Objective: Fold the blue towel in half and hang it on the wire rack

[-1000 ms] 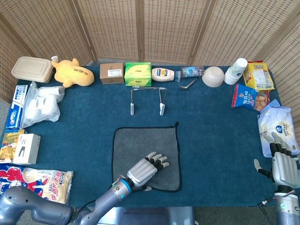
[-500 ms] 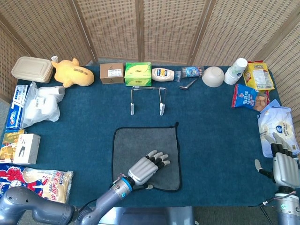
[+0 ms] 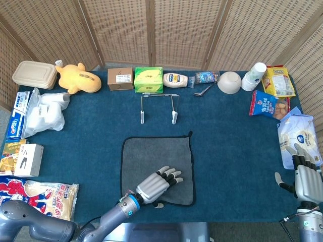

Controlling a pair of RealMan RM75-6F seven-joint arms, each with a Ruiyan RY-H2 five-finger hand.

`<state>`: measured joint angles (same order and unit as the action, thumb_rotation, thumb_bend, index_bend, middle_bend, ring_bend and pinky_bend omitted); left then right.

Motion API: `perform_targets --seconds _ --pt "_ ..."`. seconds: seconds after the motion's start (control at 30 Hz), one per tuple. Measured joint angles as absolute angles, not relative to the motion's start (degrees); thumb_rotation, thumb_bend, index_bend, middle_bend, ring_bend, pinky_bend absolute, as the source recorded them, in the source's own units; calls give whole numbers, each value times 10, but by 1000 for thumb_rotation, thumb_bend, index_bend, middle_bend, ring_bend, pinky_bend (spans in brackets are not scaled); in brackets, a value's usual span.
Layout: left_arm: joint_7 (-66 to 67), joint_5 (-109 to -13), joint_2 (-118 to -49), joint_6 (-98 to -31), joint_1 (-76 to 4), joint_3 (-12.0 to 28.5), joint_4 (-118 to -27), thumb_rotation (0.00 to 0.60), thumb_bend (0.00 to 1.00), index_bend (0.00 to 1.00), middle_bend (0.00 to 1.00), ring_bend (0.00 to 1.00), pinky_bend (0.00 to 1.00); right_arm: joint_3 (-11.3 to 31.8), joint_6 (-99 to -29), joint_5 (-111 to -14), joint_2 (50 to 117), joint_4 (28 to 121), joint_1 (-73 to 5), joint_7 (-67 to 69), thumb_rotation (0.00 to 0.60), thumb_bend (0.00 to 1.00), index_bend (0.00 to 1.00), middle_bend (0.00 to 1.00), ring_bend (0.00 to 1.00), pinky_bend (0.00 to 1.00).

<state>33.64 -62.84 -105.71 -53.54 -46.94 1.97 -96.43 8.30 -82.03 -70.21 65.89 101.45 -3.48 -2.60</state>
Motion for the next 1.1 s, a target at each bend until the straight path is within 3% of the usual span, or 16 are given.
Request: perform_targets --seconds 0.37,0.8,1.1 --pt "353 -633 -1088 -559 -463 21 -922 600 202 155 44 0 0 83 -823 -704 657 1017 -31 -25 600 329 114 25 0 0" --pt "346 -636 -1084 -555 -458 24 -926 600 414 238 74 0 0 84 -824 -704 656 1020 -30 -27 600 328 114 25 0 0" --pt "331 -637 -1078 -558 -450 26 -935 600 437 287 83 0 0 84 -827 -703 654 1026 -29 -33 600 328 114 25 0 0"
